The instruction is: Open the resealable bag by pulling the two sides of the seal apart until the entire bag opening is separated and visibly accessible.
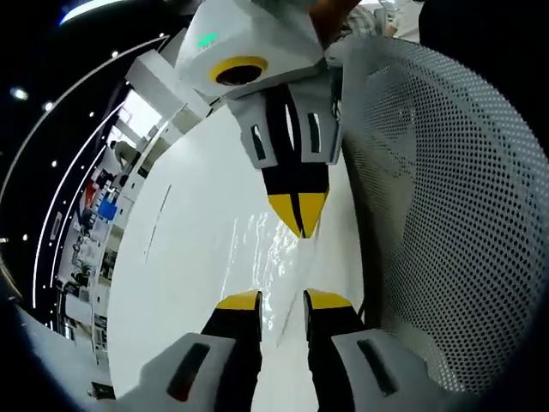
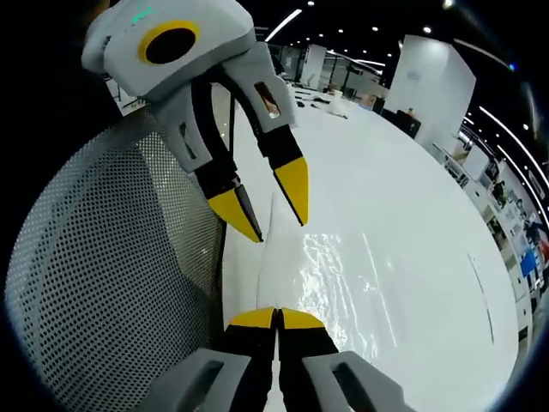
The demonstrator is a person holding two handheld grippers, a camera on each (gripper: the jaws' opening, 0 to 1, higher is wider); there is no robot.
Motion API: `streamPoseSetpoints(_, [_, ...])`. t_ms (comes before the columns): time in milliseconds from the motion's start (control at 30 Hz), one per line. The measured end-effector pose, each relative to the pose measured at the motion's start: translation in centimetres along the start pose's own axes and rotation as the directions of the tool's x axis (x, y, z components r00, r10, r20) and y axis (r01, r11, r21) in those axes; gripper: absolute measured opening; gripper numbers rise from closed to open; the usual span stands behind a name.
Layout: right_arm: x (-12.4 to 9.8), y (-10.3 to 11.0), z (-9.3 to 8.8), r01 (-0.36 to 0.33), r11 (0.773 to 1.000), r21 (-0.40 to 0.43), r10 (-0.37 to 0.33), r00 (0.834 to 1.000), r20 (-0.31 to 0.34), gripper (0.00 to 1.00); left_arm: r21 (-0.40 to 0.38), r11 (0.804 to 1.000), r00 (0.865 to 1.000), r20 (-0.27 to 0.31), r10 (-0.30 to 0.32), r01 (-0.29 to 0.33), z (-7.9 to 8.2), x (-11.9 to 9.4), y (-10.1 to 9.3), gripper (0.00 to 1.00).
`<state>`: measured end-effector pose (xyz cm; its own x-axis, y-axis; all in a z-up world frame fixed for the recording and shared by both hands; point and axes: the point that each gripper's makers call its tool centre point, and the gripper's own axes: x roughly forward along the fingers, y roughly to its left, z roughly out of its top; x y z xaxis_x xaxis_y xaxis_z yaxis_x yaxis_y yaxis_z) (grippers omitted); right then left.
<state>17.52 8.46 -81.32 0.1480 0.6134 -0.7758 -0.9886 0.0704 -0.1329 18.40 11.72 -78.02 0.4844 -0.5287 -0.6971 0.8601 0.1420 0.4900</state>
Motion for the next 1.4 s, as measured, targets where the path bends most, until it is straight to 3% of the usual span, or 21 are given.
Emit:
streamPoseSetpoints(100, [0.1, -0.1, 0.3, 0.000, 1.000, -0.004, 0.000, 1.000, 0.001, 0.00, -0.014, 1.000, 0.999, 0.039, 0.024, -0.024, 1.1, -0.4, 0.3, 0.12])
streamPoseSetpoints(433, [0.0, -0.5, 0.7, 0.019, 1.000, 0.005, -0.019, 1.000, 0.007, 0.00, 0.021, 1.000, 0.999, 0.048, -0.010, 0.009, 1.6, 0.1, -0.4, 0.02])
streamPoseSetpoints(633, [0.0, -0.6, 0.9, 0.025, 1.000, 0.011, -0.025, 1.000, 0.011, 0.00, 0.072, 0.995, 0.997, 0.029, -0.065, 0.063, 1.4, 0.6, -1.9, 0.03])
streamPoseSetpoints(767, [-0.1, -0.5, 1.7, 0.028, 1.000, -0.003, -0.028, 0.999, 0.037, 0.00, 0.094, 0.993, 0.998, 0.021, -0.067, 0.065, 1.6, 0.8, -2.1, 0.03])
streamPoseSetpoints(1033, [-0.1, -0.1, 2.6, 0.019, 1.000, -0.019, -0.018, 0.998, 0.062, 0.00, 0.089, 0.993, 0.997, 0.001, -0.075, 0.075, 0.9, 1.3, -2.0, 0.02])
streamPoseSetpoints(1267, [-0.4, -0.6, 3.2, 0.040, 0.999, -0.005, -0.039, 0.995, 0.089, 0.00, 0.093, 0.994, 0.997, -0.055, -0.057, 0.062, -1.0, 2.0, -2.2, 0.01])
streamPoseSetpoints(1400, [-0.6, -1.1, 3.4, 0.061, 0.998, 0.005, -0.061, 0.994, 0.094, 0.00, 0.076, 0.996, 0.998, -0.042, -0.049, 0.052, -0.8, 2.0, -2.3, 0.00])
